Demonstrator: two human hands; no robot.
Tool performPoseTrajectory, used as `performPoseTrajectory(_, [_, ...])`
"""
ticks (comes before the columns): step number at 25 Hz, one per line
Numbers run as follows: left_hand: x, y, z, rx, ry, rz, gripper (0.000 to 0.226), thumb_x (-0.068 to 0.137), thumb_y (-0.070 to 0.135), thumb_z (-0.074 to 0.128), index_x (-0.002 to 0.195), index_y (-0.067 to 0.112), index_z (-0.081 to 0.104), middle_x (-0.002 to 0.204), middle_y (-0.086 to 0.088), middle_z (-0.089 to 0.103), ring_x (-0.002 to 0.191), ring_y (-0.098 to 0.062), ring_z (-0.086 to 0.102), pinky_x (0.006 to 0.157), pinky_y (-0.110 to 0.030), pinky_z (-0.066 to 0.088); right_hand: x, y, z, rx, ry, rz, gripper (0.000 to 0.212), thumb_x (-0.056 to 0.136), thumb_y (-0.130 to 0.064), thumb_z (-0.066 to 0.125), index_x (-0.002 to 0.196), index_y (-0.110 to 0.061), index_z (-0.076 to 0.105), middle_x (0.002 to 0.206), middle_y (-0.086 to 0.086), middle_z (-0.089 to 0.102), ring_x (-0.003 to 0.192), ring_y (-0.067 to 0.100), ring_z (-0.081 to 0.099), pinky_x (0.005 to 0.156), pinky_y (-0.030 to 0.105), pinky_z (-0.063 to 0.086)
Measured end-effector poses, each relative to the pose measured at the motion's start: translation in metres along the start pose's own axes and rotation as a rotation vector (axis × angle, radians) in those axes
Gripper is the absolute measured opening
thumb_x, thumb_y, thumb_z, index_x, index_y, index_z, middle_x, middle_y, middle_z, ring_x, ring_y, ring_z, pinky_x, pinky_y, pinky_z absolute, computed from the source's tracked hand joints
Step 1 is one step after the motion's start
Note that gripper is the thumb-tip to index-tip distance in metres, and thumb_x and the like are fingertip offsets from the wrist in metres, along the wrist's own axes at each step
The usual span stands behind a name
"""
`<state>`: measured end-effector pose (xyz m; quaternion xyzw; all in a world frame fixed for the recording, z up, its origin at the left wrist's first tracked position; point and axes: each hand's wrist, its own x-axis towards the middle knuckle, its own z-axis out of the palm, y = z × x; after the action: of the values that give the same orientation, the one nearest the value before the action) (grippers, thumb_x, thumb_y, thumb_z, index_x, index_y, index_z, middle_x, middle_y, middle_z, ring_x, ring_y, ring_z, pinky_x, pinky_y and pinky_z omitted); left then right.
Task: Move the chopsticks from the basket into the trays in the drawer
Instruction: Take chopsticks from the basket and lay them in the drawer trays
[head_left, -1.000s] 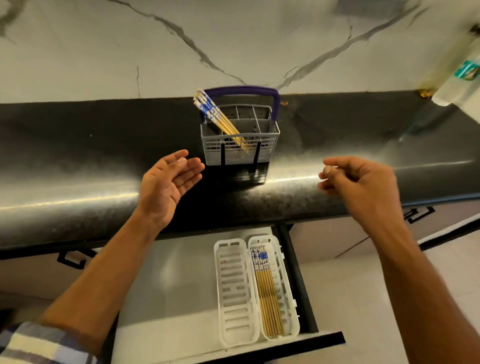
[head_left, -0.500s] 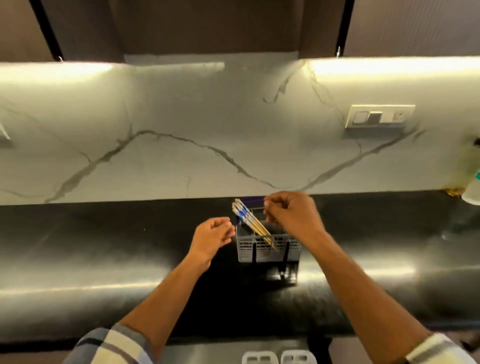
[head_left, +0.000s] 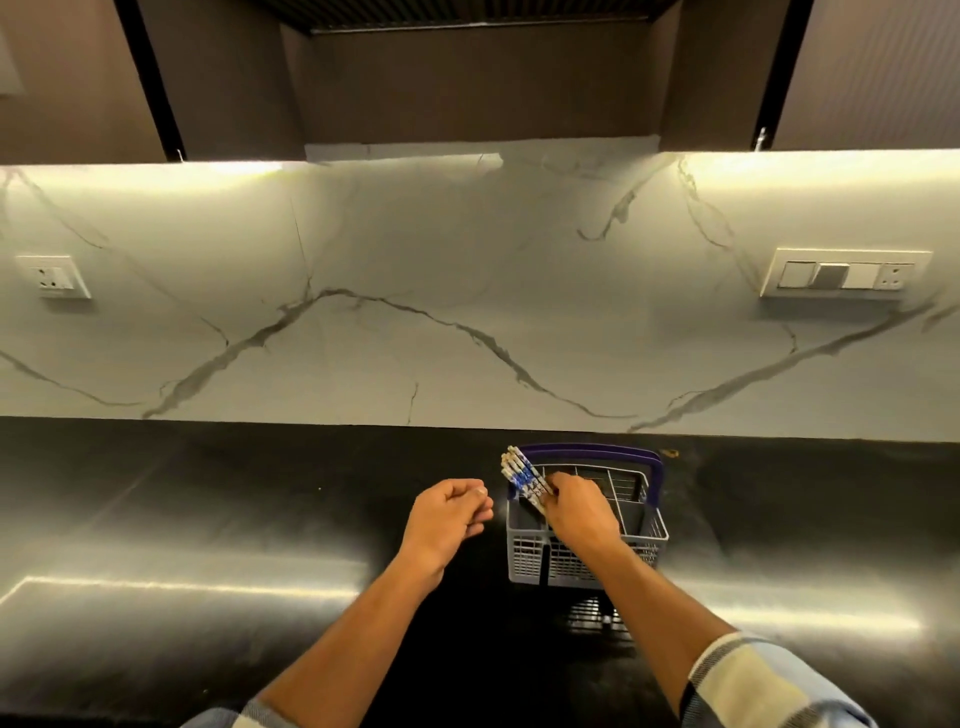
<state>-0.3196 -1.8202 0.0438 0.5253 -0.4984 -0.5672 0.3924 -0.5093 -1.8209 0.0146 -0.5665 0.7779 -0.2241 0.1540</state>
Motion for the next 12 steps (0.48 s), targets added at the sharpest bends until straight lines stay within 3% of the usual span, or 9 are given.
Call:
performPoseTrajectory(5, [0.004,0.001,-0.002,-0.031,0.013,0.003,0.014,0.097,0.019,0.061,0.107,0.014,0.069,0.097,-0.009,0.076,0.095,-0.021,0.074,0.087,-0.036,0.061,0.002,0.007,0.0,-0.016,0.041,-0.022,0.019,0.098,-0.031,0.054,0.098,-0.022,0.07,0.084,-0.003,0.068,0.07,0.012,0.062,0.061,0.033,0.053])
performPoseTrajectory(12, [-0.011,0.003,-0.002,-0.052,-0.002,0.008,0.014,0.097,0.02,0.061,0.107,0.014,0.069,0.097,-0.01,0.077,0.094,-0.022,0.074,0.085,-0.034,0.061,-0.002,0.006,-0.008,-0.072,0.007,-0.063,0.02,0.098,-0.031,0.053,0.104,-0.021,0.07,0.09,-0.002,0.068,0.074,0.012,0.061,0.057,0.027,0.044])
